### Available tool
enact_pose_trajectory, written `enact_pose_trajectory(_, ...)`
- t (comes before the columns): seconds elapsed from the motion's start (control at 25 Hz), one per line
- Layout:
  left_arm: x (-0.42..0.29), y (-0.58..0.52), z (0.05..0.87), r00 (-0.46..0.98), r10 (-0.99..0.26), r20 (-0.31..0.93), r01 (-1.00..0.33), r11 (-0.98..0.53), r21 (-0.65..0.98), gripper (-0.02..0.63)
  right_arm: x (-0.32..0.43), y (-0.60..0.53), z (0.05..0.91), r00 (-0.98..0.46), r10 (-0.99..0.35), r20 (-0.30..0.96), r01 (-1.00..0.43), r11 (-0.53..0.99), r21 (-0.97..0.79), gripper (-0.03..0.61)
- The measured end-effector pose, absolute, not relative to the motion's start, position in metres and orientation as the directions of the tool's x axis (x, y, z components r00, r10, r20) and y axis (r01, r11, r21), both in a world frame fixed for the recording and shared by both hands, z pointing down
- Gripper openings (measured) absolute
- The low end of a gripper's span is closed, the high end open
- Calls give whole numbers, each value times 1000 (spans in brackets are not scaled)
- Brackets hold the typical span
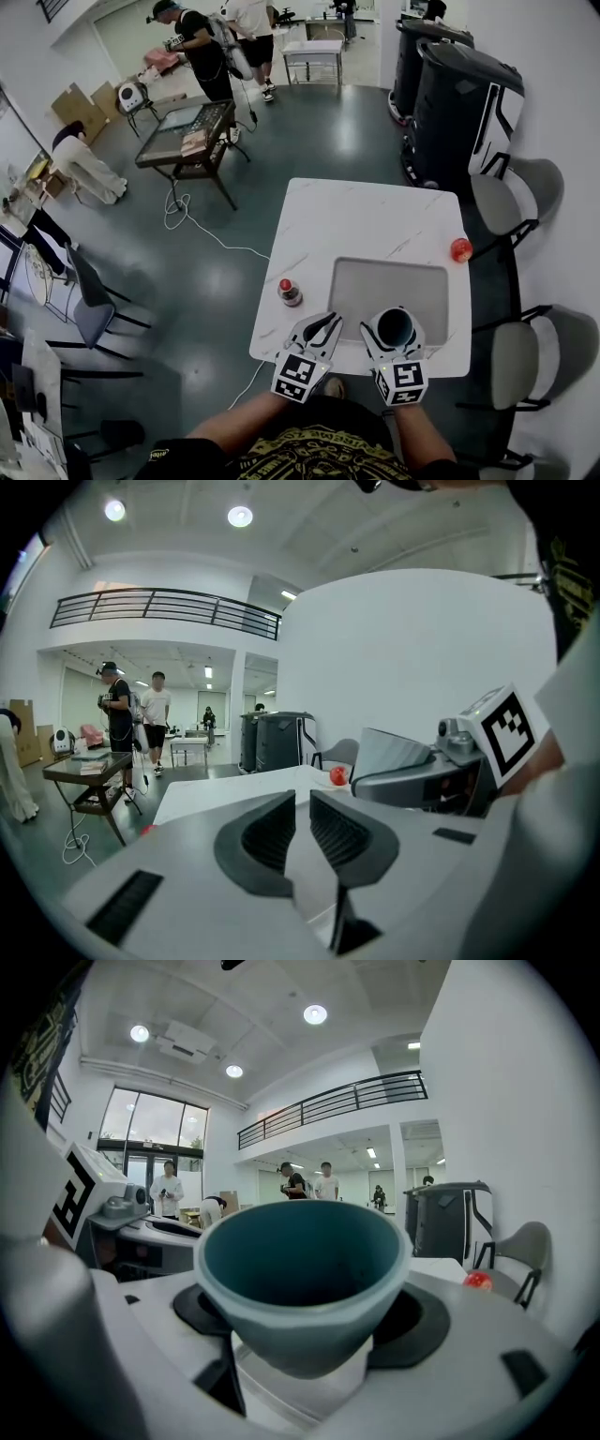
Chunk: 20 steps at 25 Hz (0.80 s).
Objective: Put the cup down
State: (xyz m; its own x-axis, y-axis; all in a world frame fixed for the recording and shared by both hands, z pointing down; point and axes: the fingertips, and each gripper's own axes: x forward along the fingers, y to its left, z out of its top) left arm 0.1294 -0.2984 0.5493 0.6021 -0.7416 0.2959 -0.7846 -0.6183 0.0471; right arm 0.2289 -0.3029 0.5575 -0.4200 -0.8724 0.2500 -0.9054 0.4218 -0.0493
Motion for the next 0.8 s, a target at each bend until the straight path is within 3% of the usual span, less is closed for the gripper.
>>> enact_pose_trajectory(0.8,151,-357,631,563,-712,420,-808,-581,97,55,252,-361,657,-389,-826,408,-910,413,-31,383)
